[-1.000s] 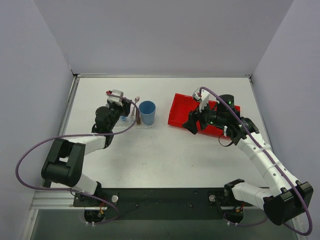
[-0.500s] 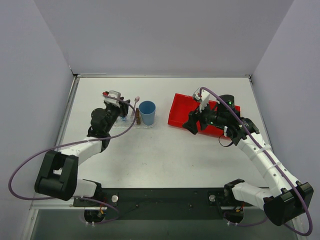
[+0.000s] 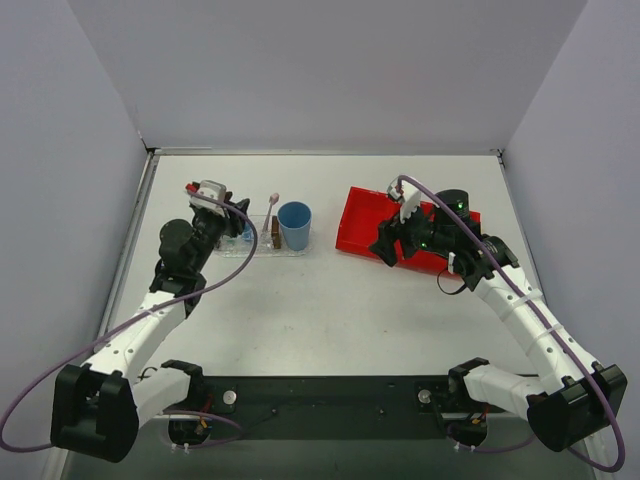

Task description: Prepare toiletry sets of a toothbrush and toothpaste on the tray

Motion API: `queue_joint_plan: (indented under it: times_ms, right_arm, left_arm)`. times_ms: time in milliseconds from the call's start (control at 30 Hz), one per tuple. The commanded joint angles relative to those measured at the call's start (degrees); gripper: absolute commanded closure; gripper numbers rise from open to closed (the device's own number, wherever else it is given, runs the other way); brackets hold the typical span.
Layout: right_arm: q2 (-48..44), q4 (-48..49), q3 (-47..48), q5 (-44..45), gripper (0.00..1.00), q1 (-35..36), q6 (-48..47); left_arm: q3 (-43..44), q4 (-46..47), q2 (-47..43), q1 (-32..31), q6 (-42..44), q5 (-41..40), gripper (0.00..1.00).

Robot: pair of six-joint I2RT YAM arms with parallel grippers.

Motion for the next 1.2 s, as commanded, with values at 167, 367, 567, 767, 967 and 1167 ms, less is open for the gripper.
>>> queue_joint_plan:
  times_ms: [167,367,567,767,967,1167]
  right_arm:
    - [-1.8,-0.1,2.7,8.3,0.36,-0.5,0.5]
    - [-4.2,0.3,2.1,14.5,0.36,-0.6,2.1]
    - [-7.2,3.8,-1.2,20.9,0.32,-2.6,6.0]
    - [-9.0,3.1,-0.8,29.1,0.26,-6.2,8.7]
    - [-11.1,-3.9,2.7,35.0,0.19,-7.5,8.6]
    - [-15.3,-5.8,1.6,37.1,0.11,-7.6,8.7]
  left_arm:
    - [10.4,-22.0,-6.0,2.0,0.3,-2.6,0.39]
    - [14.9,-31.3,-8.6,2.9,1.2,-3.6,0.23]
    - [18.1,-40.3,-11.1,3.9,2.9,-4.7,0.13]
    - [20.1,-44.1,-13.2,5.4,2.6,-3.6,0.11]
    - [23.7,-52.3,-13.6,6.5,2.8,-2.4,0.10]
    - [21.4,-53.7,-19.9,6.6,3.0,-5.2,0.09]
